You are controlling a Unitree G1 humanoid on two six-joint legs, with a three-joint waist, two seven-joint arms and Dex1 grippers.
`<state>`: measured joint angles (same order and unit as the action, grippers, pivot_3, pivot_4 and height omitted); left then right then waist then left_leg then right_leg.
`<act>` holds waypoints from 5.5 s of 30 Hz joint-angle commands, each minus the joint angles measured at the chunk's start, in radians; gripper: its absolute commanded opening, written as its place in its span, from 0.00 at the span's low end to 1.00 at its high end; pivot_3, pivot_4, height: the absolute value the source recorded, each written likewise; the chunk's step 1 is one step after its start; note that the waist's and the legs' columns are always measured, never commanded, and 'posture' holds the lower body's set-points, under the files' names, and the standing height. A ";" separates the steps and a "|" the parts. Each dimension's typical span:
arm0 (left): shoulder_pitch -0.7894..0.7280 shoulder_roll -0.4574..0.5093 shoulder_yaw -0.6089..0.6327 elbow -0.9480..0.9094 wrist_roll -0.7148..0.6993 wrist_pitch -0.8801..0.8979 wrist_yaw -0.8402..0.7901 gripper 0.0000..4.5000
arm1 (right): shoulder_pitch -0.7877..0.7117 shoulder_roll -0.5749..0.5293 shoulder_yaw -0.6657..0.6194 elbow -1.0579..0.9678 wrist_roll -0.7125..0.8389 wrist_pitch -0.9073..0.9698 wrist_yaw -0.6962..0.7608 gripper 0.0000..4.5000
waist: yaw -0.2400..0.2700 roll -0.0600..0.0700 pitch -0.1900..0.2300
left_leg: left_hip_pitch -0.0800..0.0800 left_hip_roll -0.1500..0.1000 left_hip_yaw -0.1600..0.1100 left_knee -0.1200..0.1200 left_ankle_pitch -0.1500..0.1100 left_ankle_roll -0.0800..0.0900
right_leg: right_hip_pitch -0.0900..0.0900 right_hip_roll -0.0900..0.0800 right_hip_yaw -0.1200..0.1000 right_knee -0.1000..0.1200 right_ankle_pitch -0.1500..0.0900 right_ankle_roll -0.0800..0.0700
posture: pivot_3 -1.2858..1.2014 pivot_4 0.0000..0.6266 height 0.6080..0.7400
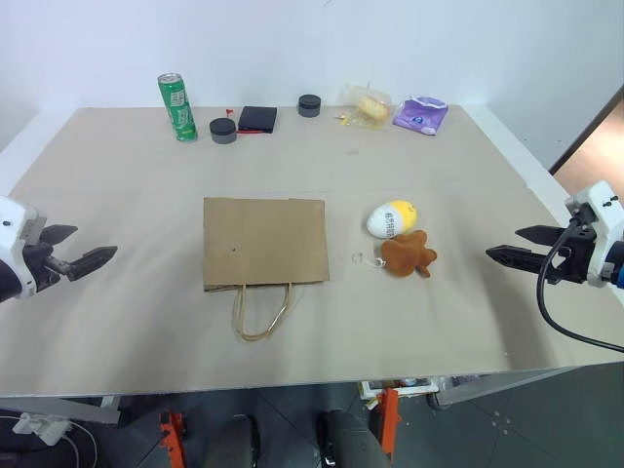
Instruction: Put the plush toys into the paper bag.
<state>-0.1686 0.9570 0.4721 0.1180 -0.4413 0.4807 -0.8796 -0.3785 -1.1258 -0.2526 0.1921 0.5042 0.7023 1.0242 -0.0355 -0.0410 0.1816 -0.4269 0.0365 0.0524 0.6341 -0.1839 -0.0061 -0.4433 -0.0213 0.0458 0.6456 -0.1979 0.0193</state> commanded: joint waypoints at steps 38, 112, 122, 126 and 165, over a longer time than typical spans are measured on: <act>-0.185 -0.219 -0.372 -0.066 0.255 -1.241 -0.204 0.98 | 0.156 0.115 -0.057 -0.663 0.336 0.064 0.120 1.00 | 0.012 0.000 -0.001 | 0.001 -0.003 0.000 0.003 0.000 0.000 | 0.003 0.001 0.003 0.000 0.002 0.003 | 0.52 0.24 1.00; -0.327 -0.532 -0.530 -0.224 0.005 -0.540 0.255 0.00 | -0.123 0.966 0.423 -0.147 -0.167 -0.195 -0.689 0.02 | -0.005 0.000 -0.003 | 0.002 0.007 -0.001 0.006 0.002 0.001 | 0.005 0.015 0.006 0.000 0.010 0.003 | 0.52 0.24 1.00; -0.439 -0.663 -0.388 -0.279 -0.088 -0.342 0.469 0.00 | -0.144 0.971 0.492 -0.127 -0.311 0.000 -0.751 0.02 | -0.009 -0.002 -0.005 | 0.003 0.009 -0.002 0.006 0.002 0.001 | 0.005 0.018 0.006 0.001 0.012 0.003 | 0.52 0.24 1.00; -0.489 -0.683 -0.363 -0.304 -0.104 -0.308 0.509 0.00 | -0.162 0.984 0.489 -0.130 -0.320 0.024 -0.748 0.02 | -0.009 -0.003 -0.006 | 0.004 0.009 -0.001 0.006 0.002 0.001 | 0.006 0.018 0.007 0.001 0.011 0.001 | 0.52 0.24 1.00; -0.426 -0.741 -0.390 -0.292 -0.056 -0.291 0.477 0.00 | -0.002 0.572 0.194 -0.405 -0.170 0.229 -0.645 0.99 | -0.012 -0.004 -0.005 | 0.002 0.008 -0.001 0.003 0.002 0.000 | 0.002 0.019 0.009 0.000 0.008 -0.003 | 0.52 0.24 1.00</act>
<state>-0.5638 0.2164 0.0602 -0.1637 -0.4901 0.1975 -0.4005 -0.3707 -0.5602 -0.0721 -0.2277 0.3539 0.9360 0.3904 -0.0471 -0.0447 0.1762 -0.4245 0.0453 0.0513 0.6366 -0.1817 -0.0062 -0.4415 -0.0012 0.0553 0.6457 -0.1898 0.0164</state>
